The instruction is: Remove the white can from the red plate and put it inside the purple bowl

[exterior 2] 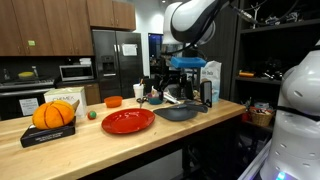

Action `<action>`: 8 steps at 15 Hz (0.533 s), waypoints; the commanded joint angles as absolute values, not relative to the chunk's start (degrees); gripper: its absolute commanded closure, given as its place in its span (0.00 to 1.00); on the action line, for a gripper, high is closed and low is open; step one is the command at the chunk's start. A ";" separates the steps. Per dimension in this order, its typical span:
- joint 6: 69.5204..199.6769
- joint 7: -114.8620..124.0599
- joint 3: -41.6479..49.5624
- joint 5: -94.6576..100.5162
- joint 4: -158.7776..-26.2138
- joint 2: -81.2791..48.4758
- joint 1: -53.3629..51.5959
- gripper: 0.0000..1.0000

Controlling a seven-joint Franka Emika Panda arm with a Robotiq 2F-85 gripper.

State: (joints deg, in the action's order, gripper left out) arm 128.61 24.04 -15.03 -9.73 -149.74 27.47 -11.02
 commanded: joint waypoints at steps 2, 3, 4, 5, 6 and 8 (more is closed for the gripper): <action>129.03 19.95 -12.91 -9.16 -149.48 27.78 -9.60 0.00; 129.09 19.31 -12.59 -9.13 -149.34 27.66 -9.37 0.00; 129.28 18.57 -12.20 -9.17 -149.20 27.46 -9.17 0.00; 129.96 17.77 -11.70 -9.64 -149.13 27.47 -9.11 0.00; 129.17 19.66 -12.87 -9.65 -149.48 27.45 -9.30 0.00; 129.53 18.90 -12.35 -9.66 -149.38 27.44 -9.11 0.00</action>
